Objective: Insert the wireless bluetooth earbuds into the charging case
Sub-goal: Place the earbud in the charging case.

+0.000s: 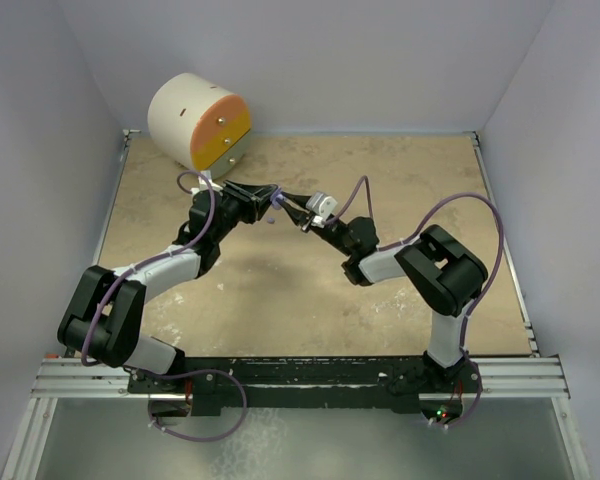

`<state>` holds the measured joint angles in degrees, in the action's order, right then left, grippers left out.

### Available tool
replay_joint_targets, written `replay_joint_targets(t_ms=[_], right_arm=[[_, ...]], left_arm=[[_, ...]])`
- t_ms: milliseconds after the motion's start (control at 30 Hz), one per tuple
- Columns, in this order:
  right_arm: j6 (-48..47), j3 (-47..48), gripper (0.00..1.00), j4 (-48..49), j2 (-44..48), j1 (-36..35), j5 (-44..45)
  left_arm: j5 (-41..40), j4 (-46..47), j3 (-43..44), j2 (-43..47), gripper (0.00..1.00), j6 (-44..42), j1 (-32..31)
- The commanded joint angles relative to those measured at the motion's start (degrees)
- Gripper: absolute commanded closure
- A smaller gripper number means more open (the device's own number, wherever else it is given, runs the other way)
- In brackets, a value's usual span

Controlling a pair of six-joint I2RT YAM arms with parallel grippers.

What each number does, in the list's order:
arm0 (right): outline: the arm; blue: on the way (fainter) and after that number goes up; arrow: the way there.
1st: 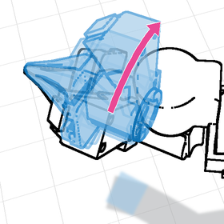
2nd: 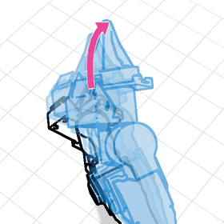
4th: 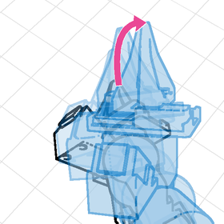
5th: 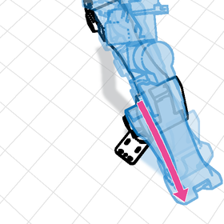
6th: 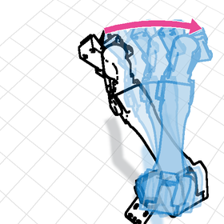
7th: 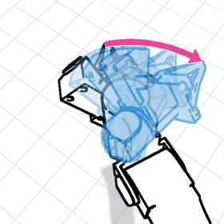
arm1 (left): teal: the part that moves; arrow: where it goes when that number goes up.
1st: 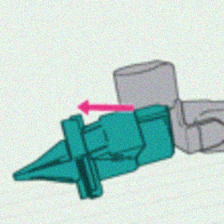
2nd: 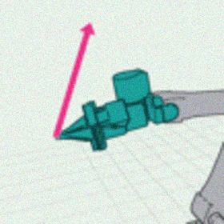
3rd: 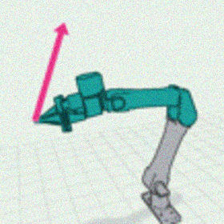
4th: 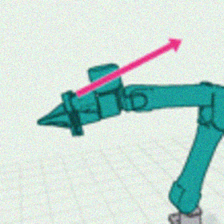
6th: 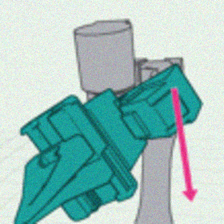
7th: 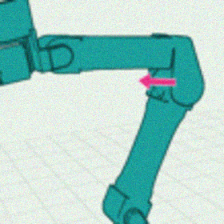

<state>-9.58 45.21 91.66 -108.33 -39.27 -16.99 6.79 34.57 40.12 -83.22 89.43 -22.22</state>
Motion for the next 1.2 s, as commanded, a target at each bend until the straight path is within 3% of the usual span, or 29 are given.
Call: replay_joint_targets(t_ms=[0,1167], right_arm=[[1.13,3.07,0.79,29.3,2.88,0.15,1.66],[2.99,2.26,0.86,20.32,5.7,0.23,0.14]], left_arm=[[0.6,2.98,2.07,2.4,1.0,-1.71,-0.55],[-0.93,-0.35,5.13,3.74,1.0,-5.0,-0.61]])
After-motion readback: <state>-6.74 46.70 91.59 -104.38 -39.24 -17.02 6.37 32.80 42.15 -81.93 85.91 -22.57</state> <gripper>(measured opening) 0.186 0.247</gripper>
